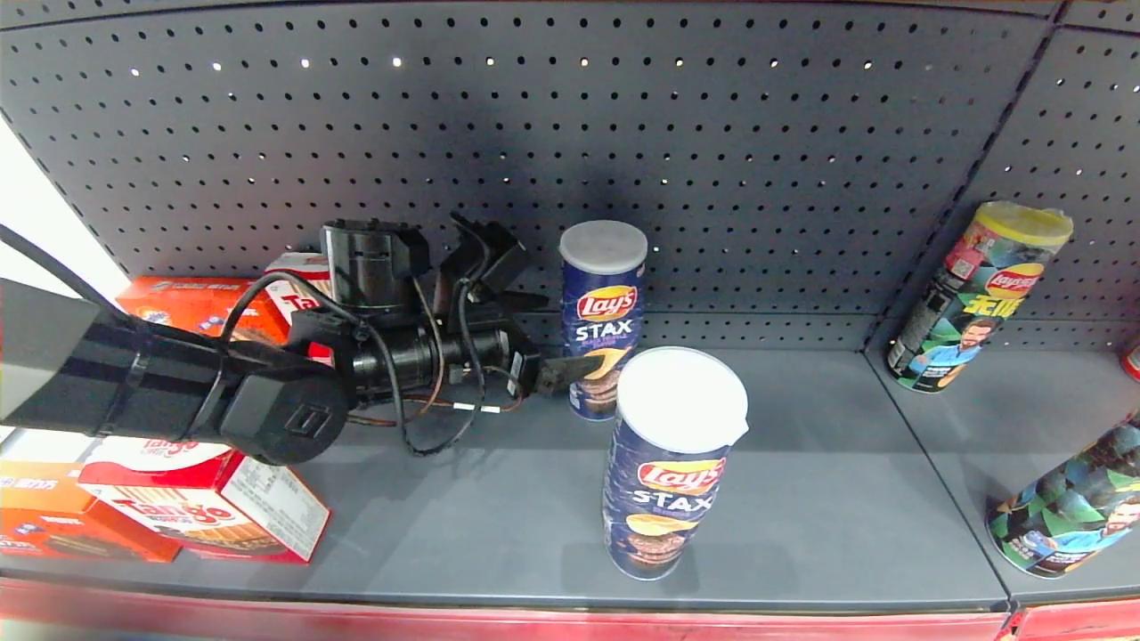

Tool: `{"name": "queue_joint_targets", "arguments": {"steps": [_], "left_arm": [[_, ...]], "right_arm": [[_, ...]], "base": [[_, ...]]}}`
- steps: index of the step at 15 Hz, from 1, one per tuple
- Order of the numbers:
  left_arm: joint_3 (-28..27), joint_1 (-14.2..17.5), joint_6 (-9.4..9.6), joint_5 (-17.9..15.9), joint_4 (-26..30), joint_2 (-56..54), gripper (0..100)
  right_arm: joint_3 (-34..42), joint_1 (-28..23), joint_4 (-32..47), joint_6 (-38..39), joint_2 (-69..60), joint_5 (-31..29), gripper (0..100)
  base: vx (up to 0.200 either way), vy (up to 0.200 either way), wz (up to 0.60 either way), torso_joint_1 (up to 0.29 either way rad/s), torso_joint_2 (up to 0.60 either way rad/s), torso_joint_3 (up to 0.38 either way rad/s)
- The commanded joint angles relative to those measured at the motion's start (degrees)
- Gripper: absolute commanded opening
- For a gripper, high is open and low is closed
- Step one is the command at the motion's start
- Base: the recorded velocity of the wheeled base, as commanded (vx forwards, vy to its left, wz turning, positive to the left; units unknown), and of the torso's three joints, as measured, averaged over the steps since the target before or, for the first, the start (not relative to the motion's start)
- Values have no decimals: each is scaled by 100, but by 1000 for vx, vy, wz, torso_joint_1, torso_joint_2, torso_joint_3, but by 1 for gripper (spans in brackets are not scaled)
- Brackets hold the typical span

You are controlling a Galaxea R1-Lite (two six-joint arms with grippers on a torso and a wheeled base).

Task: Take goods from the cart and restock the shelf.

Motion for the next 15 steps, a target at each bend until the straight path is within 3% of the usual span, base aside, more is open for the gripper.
{"name": "queue_joint_targets", "arguments": {"steps": [1,10,12,15], "left_arm": [[72,-16,-7,329,-5,-111,100],[344,-69,-7,698,74,-629,100],[353,-385,28,1647,469,-999,100],[555,-544,283,2614,566,-1201,100]], "right_arm": [[0,0,0,-2,13,3,100],[0,0,0,-2,13,3,100],[0,0,0,-2,13,3,100],[0,0,0,-2,13,-6,100]], "base": [[0,0,0,0,0,0],[0,0,0,0,0,0],[0,0,0,0,0,0],[0,0,0,0,0,0]]}}
